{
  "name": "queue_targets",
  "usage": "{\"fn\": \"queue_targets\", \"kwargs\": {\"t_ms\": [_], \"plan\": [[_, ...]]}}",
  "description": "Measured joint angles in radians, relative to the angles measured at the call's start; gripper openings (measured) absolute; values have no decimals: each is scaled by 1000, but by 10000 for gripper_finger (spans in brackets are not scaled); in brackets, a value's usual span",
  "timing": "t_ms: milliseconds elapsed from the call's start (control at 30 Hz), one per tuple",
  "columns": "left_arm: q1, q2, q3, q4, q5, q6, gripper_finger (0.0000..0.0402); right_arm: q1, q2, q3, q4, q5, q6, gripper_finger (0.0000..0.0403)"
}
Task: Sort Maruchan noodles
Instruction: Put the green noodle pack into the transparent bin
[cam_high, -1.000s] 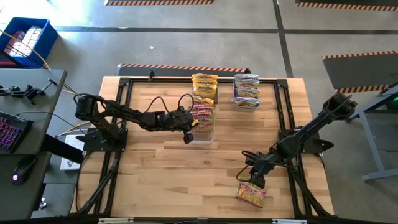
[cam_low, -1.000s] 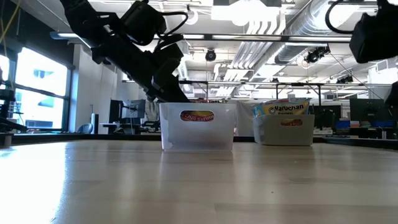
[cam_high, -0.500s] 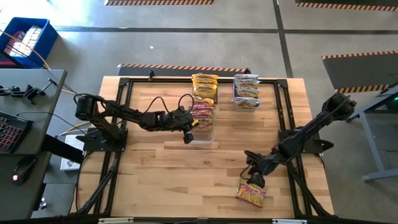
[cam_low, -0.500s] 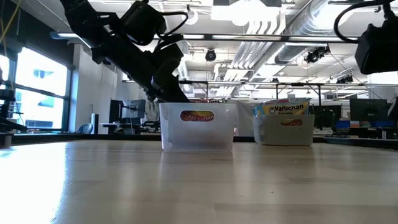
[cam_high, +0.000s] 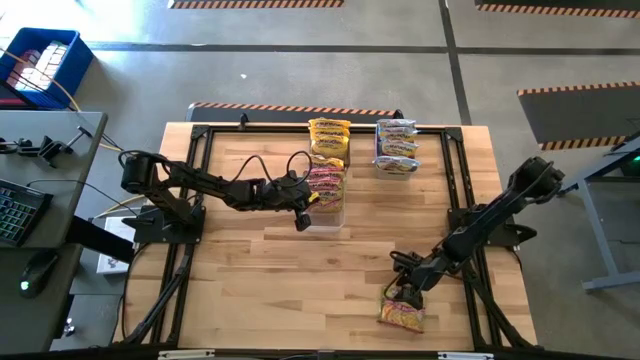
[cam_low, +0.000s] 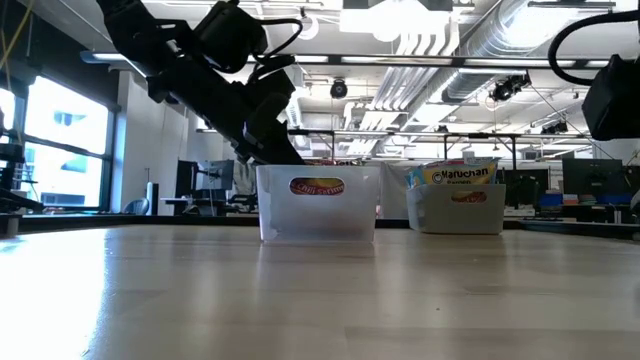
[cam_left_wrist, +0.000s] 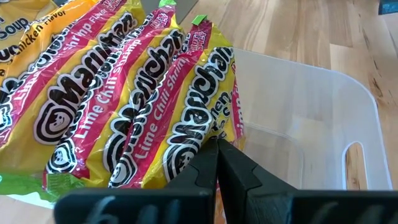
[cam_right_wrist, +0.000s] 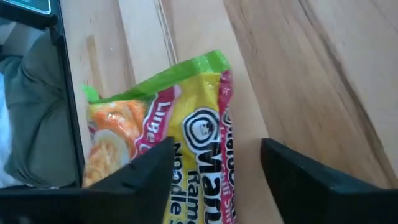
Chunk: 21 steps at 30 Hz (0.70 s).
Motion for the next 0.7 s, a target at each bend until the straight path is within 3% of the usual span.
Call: {"fn": "queue_targets", "kwargs": {"t_ms": [267,500,700], "plan": [[0,0,0,-3,0,2,0,-12,2,-1,61,-34,-96,25],[0,0,0,-6,0,1,0,-53,3,30,67,-32,-212,4],[0,0,0,-6,0,1,0,-102,2,174,-139,35,-391,0]]}}
